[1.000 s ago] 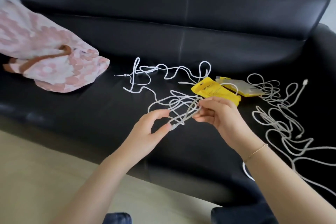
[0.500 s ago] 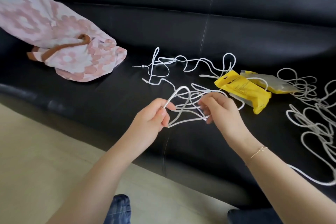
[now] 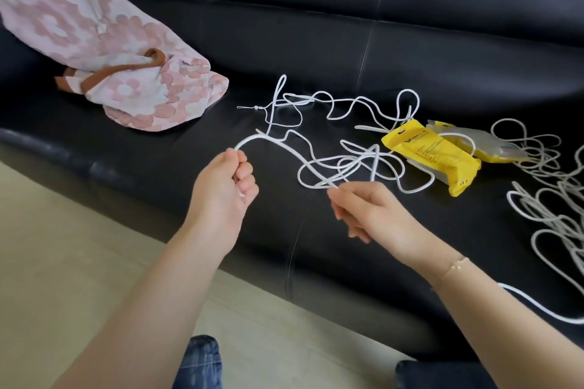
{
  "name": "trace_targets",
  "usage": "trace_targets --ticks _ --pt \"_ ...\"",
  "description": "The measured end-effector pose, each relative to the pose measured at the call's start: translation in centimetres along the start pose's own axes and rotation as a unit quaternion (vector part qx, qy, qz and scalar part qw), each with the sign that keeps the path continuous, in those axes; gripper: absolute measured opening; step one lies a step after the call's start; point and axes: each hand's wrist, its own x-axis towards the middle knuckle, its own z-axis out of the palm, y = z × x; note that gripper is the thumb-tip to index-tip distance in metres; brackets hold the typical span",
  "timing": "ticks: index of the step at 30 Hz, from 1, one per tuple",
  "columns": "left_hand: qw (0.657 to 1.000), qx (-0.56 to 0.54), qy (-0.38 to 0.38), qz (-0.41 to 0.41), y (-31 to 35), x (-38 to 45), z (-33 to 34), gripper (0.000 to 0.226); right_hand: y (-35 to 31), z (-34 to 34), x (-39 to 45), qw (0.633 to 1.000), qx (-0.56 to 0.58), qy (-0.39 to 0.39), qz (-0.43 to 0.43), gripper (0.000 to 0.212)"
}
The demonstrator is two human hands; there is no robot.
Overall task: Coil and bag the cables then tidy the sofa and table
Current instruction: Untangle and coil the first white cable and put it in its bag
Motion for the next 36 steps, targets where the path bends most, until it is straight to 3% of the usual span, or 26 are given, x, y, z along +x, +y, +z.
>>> trace_targets --ticks 3,6,11,14,17,22,26,28,31,33,36 --pt "1.000 -0.020 0.011 -0.006 -0.4 0.3 -0.1 0.030 1.2 -1.0 -1.2 0.984 -0.153 0.071 -0.062 0.030" --pt "0.998 0.036 -0.032 -0.044 -1.7 -0.5 0.5 0.025 2.1 -1.0 -1.4 0.964 -0.207 0.129 -0.108 0.026" --pt "0.973 0.160 -0.110 -0.125 -4.6 -1.9 2.5 0.036 2.6 0.5 -1.2 0.924 -0.333 0.113 -0.149 0.024" --pt "0.963 0.198 -0.146 -0.111 -5.1 -1.9 2.5 0.038 2.6 1.0 -1.3 0.918 -0.344 0.105 -0.169 0.032" --pt "0.961 0.207 -0.169 -0.076 -5.1 -1.8 1.9 0.025 2.7 1.0 -1.3 0.913 -0.347 0.098 -0.192 0.043" --pt "0.970 0.188 -0.129 -0.078 -5.2 -1.8 2.1 0.022 2.8 1.1 -1.1 0.903 -0.368 0.067 -0.210 0.043" --pt "0.986 0.149 -0.026 -0.077 -4.2 -1.2 2.8 0.024 2.8 -0.3 -0.7 0.869 -0.415 0.080 -0.257 0.047" --pt "0.988 0.130 -0.016 -0.077 -3.4 -0.9 2.6 0.025 2.5 -1.3 -0.8 0.889 -0.396 0.034 -0.226 0.049" --pt "0.995 0.004 -0.061 -0.079 -2.2 -1.0 2.2 0.024 2.3 -2.8 -1.5 0.906 -0.401 -0.010 -0.138 0.047" --pt "0.994 -0.050 -0.052 -0.078 -1.5 -0.8 1.9 0.020 2.3 -3.7 -1.7 0.929 -0.359 -0.022 -0.082 0.040" --pt "0.995 -0.027 -0.059 -0.073 -1.6 -0.3 1.6 0.023 2.3 -4.0 -1.7 0.969 -0.245 -0.017 -0.040 0.034"
